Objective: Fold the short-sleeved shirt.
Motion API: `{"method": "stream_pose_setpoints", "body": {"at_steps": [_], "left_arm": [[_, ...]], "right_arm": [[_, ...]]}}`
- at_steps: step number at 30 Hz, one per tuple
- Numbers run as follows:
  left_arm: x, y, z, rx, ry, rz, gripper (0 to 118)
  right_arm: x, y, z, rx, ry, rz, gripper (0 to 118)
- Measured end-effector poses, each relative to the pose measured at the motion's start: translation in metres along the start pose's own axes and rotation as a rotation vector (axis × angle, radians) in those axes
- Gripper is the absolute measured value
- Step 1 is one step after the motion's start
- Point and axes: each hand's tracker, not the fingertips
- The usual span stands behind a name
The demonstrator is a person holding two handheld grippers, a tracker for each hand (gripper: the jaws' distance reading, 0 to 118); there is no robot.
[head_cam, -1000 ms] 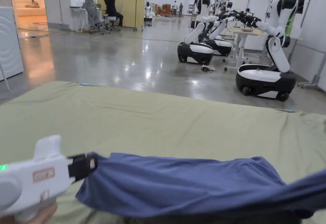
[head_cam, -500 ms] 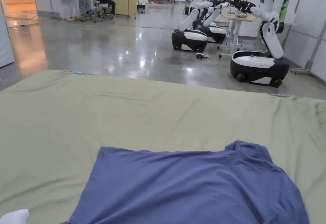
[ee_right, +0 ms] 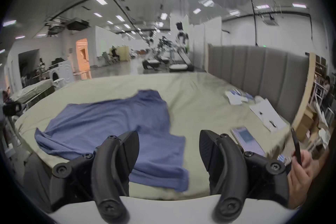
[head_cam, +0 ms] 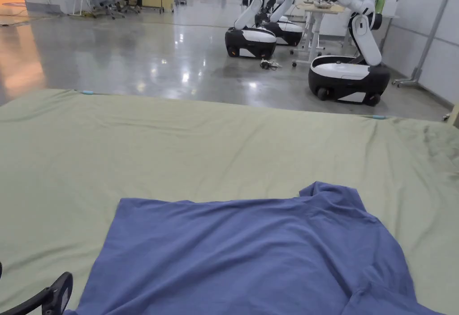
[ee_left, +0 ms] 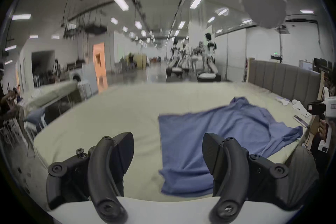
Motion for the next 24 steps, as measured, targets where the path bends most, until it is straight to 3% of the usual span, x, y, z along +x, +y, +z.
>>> {"method": "stream_pose_setpoints", "body": {"at_steps": [3, 4, 6, 7, 8, 9, 10, 12, 16, 24], "left_arm": [[0.019, 0.018, 0.015, 0.037, -0.015, -0.032, 74], [0.023, 0.021, 0.019, 0.048, -0.010, -0.032, 64], [0.030, 0.028, 0.029, 0.086, -0.020, -0.060, 58], [0.034, 0.028, 0.032, 0.099, -0.009, -0.079, 33], [0.036, 0.030, 0.035, 0.114, 0.016, -0.097, 12], [0.036, 0.032, 0.038, 0.103, -0.037, -0.093, 11], [0.037, 0.032, 0.040, 0.106, -0.052, -0.093, 10], [0.042, 0.033, 0.043, 0.105, -0.020, -0.094, 3], [0.036, 0.033, 0.043, 0.076, -0.042, -0.048, 3], [0.011, 0.014, 0.027, -0.063, -0.055, 0.066, 3]], "right_arm": [[-0.028, 0.014, 0.002, 0.022, 0.091, -0.006, 75], [-0.034, 0.018, 0.002, 0.026, 0.102, -0.013, 73], [-0.047, 0.024, 0.003, 0.033, 0.137, -0.018, 72], [-0.054, 0.026, 0.004, 0.036, 0.136, -0.014, 64], [-0.060, 0.028, 0.004, 0.039, 0.135, 0.003, 47], [-0.067, 0.027, 0.003, 0.056, 0.111, 0.040, 19], [-0.064, 0.028, 0.005, 0.063, 0.113, 0.048, 0], [-0.069, 0.033, 0.004, 0.031, 0.133, 0.062, 0], [-0.073, 0.035, 0.003, 0.034, 0.129, 0.086, 0], [-0.071, 0.035, 0.003, 0.027, 0.159, 0.053, 0]]}}
